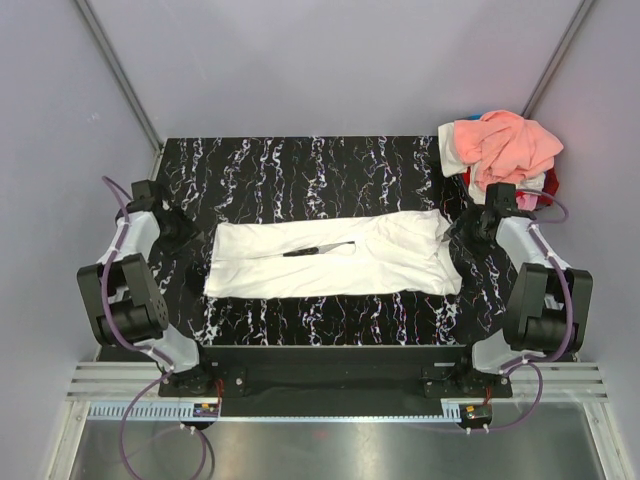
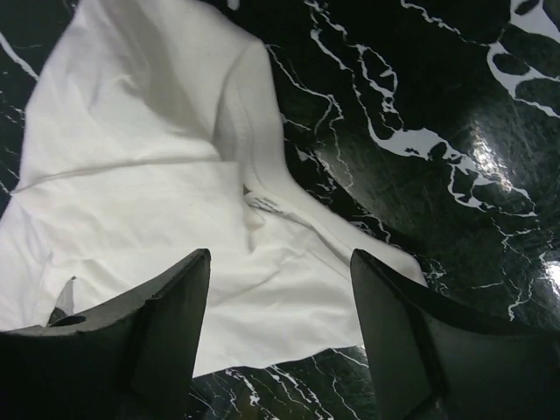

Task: Fold and stack the t-shirts
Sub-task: Fold the tshirt

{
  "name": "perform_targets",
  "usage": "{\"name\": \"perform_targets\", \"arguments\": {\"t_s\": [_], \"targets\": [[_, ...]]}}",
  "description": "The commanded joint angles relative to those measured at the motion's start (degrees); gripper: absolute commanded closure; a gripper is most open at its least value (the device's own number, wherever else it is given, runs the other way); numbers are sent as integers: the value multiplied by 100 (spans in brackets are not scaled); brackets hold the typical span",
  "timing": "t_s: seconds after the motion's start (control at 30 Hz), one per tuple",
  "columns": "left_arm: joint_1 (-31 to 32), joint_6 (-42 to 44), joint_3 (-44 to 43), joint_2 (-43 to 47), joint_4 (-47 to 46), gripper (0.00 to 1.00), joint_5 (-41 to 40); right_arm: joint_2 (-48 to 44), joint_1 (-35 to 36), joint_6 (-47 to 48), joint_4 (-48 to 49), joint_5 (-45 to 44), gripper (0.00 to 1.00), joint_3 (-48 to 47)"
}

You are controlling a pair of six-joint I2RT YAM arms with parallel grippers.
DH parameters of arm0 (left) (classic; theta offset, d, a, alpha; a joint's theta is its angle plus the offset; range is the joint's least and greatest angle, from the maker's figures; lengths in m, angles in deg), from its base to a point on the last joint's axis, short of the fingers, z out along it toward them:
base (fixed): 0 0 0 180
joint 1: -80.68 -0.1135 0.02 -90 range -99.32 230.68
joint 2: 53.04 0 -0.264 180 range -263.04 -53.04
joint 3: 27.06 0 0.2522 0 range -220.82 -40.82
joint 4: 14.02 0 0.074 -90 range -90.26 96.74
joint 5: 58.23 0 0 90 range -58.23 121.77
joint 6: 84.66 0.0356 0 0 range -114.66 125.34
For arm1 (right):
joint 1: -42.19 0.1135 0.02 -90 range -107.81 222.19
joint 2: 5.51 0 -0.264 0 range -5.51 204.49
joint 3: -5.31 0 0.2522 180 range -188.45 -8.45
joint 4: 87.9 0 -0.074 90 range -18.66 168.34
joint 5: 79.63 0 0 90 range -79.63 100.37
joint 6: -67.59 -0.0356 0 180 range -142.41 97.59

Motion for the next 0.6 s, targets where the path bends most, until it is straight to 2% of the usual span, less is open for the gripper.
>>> {"name": "perform_targets", "arguments": {"t_s": [0.0, 0.13, 0.27, 0.47, 0.57], "targets": [[-67, -103, 32, 537, -27, 37, -465, -390, -47, -46, -69, -152, 27, 137], [222, -77, 129, 879, -300, 40, -490, -1050, -39, -274, -96, 217, 27, 479], [1222, -120, 58, 889, -256, 40, -1140, -1464, 75, -599, -25, 595, 27, 937], [2120, -375, 207, 275, -493, 42, -1176, -719, 655, -705, -25, 649, 26, 1060], [2349, -472, 278, -165, -537, 43, -1255, -314, 1086, -811, 176, 596, 25, 1051]]}}
